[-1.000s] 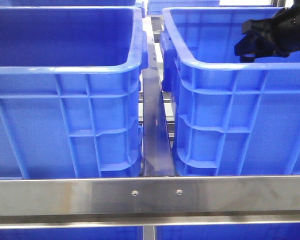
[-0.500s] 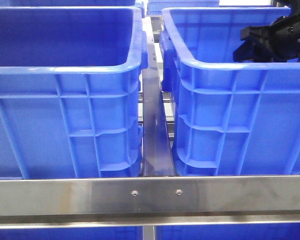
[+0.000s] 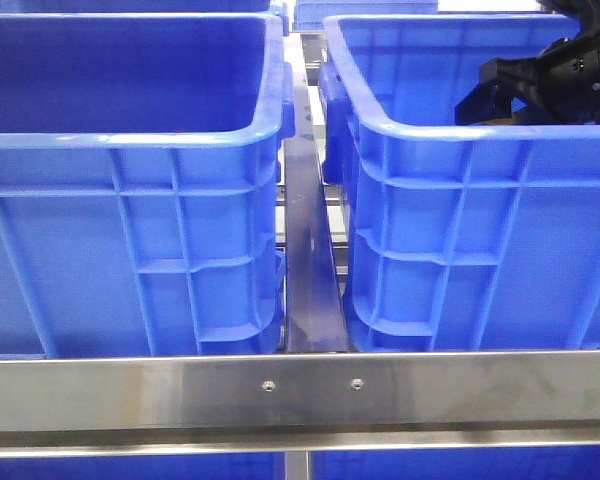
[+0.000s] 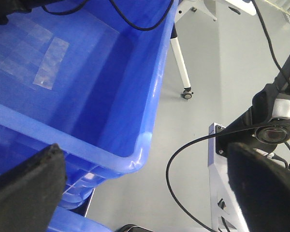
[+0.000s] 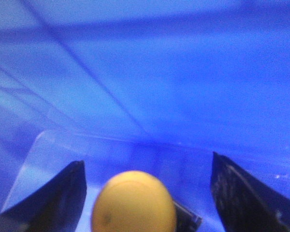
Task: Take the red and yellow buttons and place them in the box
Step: 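Lower the yellow button into the empty bin with the right gripper and release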
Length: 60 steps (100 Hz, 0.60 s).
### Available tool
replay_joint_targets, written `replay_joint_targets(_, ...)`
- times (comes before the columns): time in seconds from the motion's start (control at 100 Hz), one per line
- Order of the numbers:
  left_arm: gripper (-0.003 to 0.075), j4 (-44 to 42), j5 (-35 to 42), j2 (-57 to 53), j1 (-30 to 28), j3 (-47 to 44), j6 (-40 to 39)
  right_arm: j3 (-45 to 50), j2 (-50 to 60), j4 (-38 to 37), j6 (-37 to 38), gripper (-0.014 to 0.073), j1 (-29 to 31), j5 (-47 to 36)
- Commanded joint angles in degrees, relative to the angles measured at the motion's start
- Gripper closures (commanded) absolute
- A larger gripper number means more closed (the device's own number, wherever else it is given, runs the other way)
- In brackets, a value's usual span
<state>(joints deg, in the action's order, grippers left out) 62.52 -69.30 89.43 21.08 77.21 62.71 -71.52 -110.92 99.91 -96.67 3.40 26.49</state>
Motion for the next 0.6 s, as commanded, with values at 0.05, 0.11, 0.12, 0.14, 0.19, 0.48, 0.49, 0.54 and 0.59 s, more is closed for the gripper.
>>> replay_joint_targets(0.05,0.0092,4.13,0.12,-2.15,0.52,1.66,-0.03,-1.46,5.40,1.45,-1.00,0.0033,0.34,2.09)
replay_joint_targets(0.11,0.0092,4.13,0.12,-2.15,0.52,1.66,-0.03,-1.34,6.49,1.18,-1.00,0.0033,0.34,2.02)
replay_joint_targets(0.12,0.0092,4.13,0.12,-2.15,0.52,1.66,-0.03,-1.28,6.81,1.06,-0.94,0.0033,0.34,2.07)
replay_joint_targets(0.14,0.0092,4.13,0.12,-2.15,0.52,1.66,-0.03,-1.18,7.35,0.84,-0.94,0.0033,0.34,2.00)
replay_joint_targets(0.19,0.0092,4.13,0.12,-2.15,0.52,1.66,-0.03,-0.39,8.84,0.41,-0.94,0.0033,0.34,2.07)
replay_joint_targets(0.48,0.0092,4.13,0.12,-2.15,0.52,1.66,-0.03,7.23,17.90,-0.42,-0.94,0.0039,0.34,1.60)
replay_joint_targets(0.49,0.0092,4.13,0.12,-2.15,0.52,1.66,-0.03,7.47,18.38,-0.42,-0.94,0.0041,0.34,1.73)
replay_joint_targets(0.54,0.0092,4.13,0.12,-2.15,0.52,1.66,-0.03,9.45,20.08,-0.42,-0.94,0.0078,0.34,2.30)
replay_joint_targets(0.59,0.0092,4.13,0.12,-2.15,0.52,1.66,-0.03,11.20,22.03,-0.42,-0.94,0.0157,0.34,2.74)
